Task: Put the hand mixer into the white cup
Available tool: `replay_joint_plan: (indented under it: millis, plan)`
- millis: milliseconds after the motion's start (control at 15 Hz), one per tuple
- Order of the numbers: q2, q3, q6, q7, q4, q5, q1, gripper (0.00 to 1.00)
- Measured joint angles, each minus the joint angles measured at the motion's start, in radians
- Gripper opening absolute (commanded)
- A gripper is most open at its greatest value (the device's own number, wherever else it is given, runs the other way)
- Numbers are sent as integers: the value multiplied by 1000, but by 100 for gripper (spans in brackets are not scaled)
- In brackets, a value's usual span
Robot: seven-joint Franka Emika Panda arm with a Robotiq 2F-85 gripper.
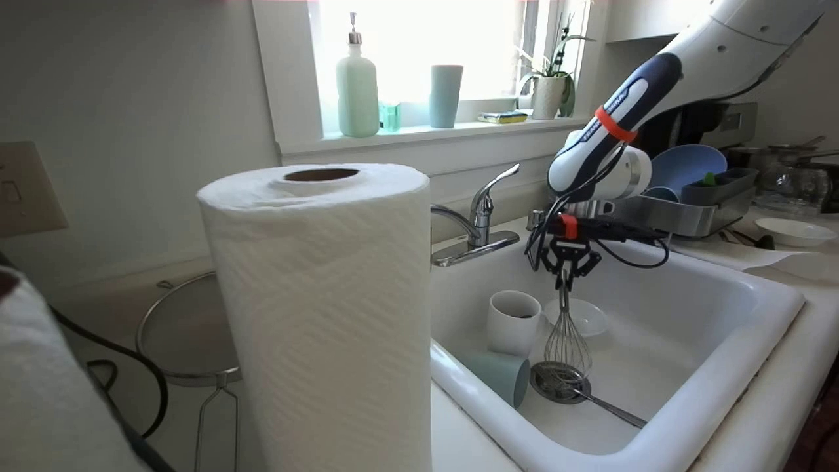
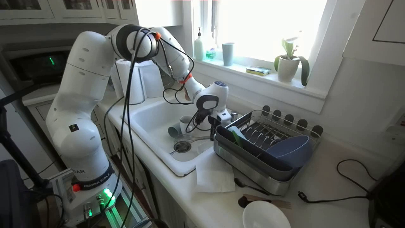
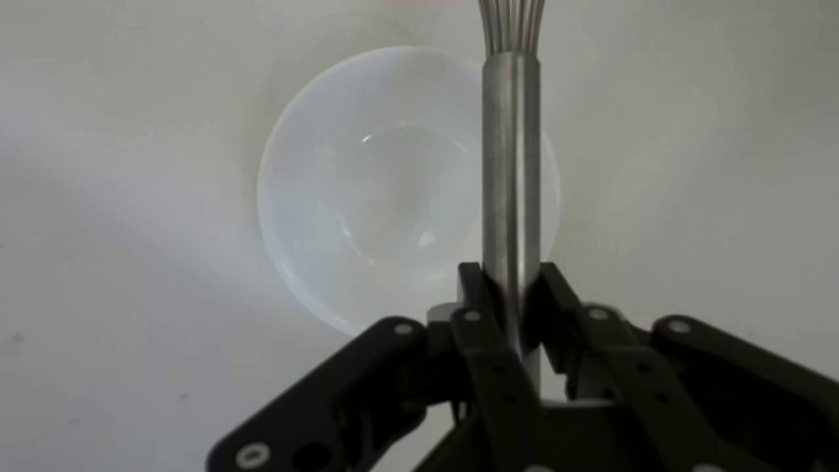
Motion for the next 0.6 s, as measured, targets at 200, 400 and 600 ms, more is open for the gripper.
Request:
replay_joint_plan:
  millis: [200,400,600]
  plan:
    - [-81,-48,0,114,-35,-106,55,6]
    - [-163,-95,-12,248,-68,-251,100,6]
    - [-250,-99,-69,334,-92,-363,107,6]
